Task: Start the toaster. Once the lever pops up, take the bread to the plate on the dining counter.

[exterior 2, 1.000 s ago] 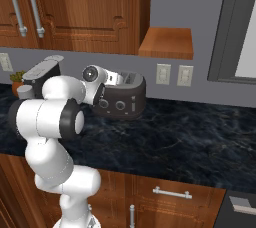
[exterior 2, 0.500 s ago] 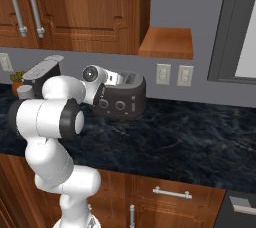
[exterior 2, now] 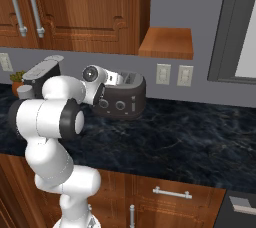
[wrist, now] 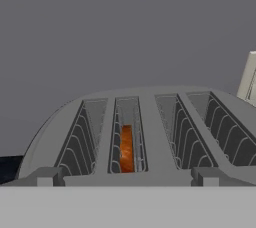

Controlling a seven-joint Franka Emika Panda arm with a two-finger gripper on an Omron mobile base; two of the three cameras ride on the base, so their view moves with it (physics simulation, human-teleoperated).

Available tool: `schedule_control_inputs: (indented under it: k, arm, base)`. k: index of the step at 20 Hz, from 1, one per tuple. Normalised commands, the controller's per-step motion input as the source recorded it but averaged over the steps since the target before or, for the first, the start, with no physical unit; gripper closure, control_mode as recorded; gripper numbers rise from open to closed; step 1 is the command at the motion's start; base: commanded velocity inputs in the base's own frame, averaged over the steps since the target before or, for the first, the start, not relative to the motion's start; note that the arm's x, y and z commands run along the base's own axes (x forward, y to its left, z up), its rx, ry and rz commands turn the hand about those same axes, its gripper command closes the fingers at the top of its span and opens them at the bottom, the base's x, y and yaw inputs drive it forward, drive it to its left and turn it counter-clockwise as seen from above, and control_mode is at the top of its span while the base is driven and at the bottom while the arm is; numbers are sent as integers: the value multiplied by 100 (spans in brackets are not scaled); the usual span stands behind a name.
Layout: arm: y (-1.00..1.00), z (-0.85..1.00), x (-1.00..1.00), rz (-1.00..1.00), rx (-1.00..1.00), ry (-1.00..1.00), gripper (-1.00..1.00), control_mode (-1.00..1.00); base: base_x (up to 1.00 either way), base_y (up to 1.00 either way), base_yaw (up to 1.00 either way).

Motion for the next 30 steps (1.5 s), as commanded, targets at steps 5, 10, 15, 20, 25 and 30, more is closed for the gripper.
schedule_control_inputs:
  k: [5, 10, 15, 20, 25, 30]
  arm:
    - [0, 0, 0, 0, 0, 0, -100, -100]
    - [0, 0, 0, 0, 0, 0, -100, -100]
    - [0, 0, 0, 0, 0, 0, -100, -100]
    - [0, 0, 0, 0, 0, 0, -100, -100]
    - [0, 0, 0, 0, 0, 0, -100, -100]
    - [0, 0, 0, 0, 0, 0, -100, -100]
  base:
    - [0, 0, 0]
    - [0, 0, 0]
    - [0, 0, 0]
    - [0, 0, 0]
    - [0, 0, 0]
    - [0, 0, 0]
